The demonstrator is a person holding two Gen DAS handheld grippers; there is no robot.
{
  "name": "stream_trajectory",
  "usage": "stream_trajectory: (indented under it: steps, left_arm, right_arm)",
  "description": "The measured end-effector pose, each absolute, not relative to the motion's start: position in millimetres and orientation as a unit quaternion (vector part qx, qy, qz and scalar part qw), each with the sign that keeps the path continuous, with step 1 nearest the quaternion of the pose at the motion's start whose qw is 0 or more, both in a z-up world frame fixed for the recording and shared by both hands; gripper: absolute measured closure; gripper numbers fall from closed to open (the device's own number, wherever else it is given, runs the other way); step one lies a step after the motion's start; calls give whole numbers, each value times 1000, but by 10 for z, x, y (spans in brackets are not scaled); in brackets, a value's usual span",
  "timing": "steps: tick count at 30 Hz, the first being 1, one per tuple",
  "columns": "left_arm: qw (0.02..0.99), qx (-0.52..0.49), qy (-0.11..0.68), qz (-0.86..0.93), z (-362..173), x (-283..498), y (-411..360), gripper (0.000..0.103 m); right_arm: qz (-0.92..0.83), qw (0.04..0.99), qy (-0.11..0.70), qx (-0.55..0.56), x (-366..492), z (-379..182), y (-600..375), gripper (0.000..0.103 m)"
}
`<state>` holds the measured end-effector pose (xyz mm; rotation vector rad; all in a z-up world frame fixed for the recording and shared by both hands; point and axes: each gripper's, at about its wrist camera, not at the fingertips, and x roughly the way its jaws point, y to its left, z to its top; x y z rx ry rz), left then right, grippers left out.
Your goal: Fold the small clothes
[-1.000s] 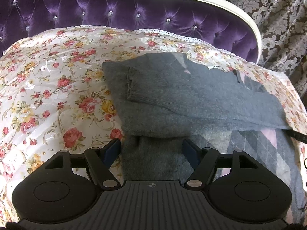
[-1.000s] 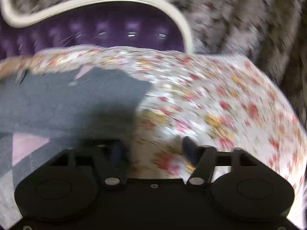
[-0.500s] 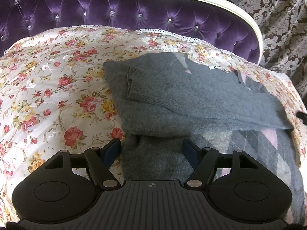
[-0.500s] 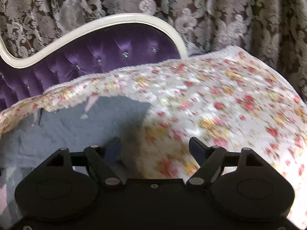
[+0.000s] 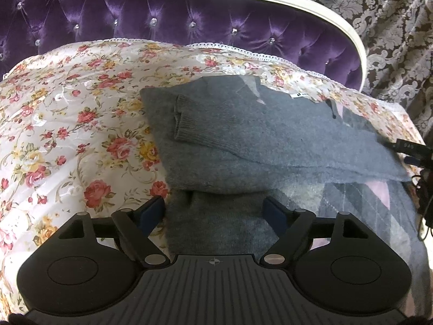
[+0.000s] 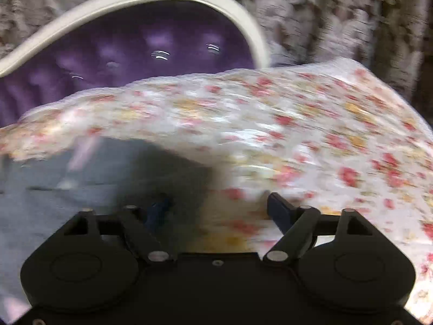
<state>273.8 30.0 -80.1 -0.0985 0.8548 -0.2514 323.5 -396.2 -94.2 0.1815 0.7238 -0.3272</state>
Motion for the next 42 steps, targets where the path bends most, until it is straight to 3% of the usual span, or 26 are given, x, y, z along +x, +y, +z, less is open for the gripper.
stream_trajectory:
  steps: [6, 13, 15, 26, 42]
  left_arm:
    - [903, -13, 409, -135, -850, 2727, 193, 6]
    - [911, -8, 388, -137, -906, 2665, 177, 0]
    - [918, -1, 373, -135, -932, 2622, 156, 0]
    - [918, -22, 369, -141, -882, 2454, 275, 2]
    - [916, -87, 379, -97, -625, 1031, 646, 2]
  right_arm:
    - [-154, 920, 347, 93, 3129, -890, -3999, 9]
    - [-117, 919, 325, 190, 2683, -654, -4005, 6]
    - [-94, 915, 327, 219, 2481, -585, -3960, 1]
    - [1, 907, 364, 211, 1332, -455, -3452, 1]
    - [28, 886, 409, 217, 355, -601, -3090, 1]
